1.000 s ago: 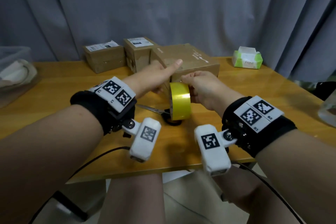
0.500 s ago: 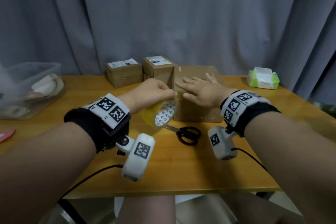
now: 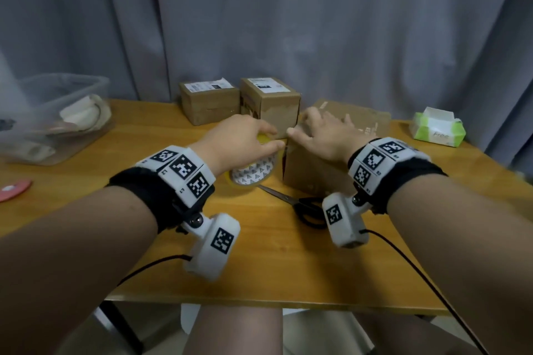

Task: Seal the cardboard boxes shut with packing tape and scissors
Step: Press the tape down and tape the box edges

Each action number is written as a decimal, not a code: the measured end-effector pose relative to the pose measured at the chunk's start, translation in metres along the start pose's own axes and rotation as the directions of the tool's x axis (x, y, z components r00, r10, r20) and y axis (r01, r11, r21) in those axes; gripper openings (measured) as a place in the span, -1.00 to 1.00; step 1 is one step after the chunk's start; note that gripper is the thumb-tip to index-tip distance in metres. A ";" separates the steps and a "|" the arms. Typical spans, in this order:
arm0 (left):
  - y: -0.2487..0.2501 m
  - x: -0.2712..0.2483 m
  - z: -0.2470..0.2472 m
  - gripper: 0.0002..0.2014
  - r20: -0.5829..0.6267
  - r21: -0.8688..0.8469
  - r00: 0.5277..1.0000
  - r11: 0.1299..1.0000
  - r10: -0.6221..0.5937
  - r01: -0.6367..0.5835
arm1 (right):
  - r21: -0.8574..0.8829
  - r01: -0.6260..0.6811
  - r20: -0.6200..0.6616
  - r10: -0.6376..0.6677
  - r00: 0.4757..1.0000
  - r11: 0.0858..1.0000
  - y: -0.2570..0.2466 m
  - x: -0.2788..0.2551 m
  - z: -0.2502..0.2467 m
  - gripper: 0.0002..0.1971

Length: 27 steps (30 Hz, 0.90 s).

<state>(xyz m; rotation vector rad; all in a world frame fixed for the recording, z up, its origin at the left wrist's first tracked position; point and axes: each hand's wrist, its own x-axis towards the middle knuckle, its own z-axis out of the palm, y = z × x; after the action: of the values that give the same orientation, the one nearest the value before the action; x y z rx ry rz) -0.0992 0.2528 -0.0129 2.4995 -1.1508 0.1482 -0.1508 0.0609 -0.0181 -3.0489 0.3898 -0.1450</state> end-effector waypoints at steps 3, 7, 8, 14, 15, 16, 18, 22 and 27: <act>0.000 0.003 0.006 -0.57 0.012 0.075 1.000 0.997 0.028 -0.029 | -0.079 -0.139 0.067 0.145 0.987 0.987 -0.011 0.011 0.001 -0.28; -0.005 0.005 0.005 -0.58 -0.031 0.045 1.000 0.999 -0.002 0.003 | -0.080 -0.346 0.090 0.353 0.931 0.935 -0.030 0.024 0.001 -0.29; -0.006 0.005 0.004 -0.58 -0.030 0.043 0.999 0.999 -0.013 0.014 | -0.074 -0.348 0.101 0.354 0.930 0.935 -0.030 0.025 -0.001 -0.29; -0.003 0.012 0.017 -0.57 0.079 0.047 0.997 0.999 -0.021 0.017 | -0.066 -0.159 0.133 0.167 0.977 0.985 -0.014 0.019 -0.004 -0.41; -0.002 0.013 0.018 -0.58 0.106 0.053 0.994 0.998 -0.027 0.021 | -0.088 -0.155 0.129 0.166 0.978 0.984 -0.016 0.017 -0.002 -0.44; -0.002 0.014 0.018 -0.59 0.124 0.065 0.992 0.998 -0.027 0.020 | -0.105 -0.158 0.124 0.170 0.978 0.982 -0.018 0.016 0.000 -0.45; -0.004 0.014 0.017 -0.61 0.155 0.095 0.987 0.995 -0.030 0.015 | -0.119 -0.160 0.120 0.174 0.977 0.980 -0.022 0.015 0.002 -0.46; -0.006 0.012 0.013 -0.63 0.231 0.136 0.972 0.991 -0.038 0.007 | -0.107 -0.154 0.102 0.165 0.981 0.982 -0.023 0.013 0.000 -0.45; -0.003 0.015 0.014 -0.61 0.259 0.158 0.966 0.987 -0.021 -0.021 | -0.169 -0.161 0.052 0.172 0.984 0.972 -0.026 0.013 0.003 -0.33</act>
<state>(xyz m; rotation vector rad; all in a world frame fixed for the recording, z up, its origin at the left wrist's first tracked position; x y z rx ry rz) -0.0875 0.2387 -0.0227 2.7224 -1.2855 -0.0959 -0.1316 0.0830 -0.0184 -3.1509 0.6828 -0.0027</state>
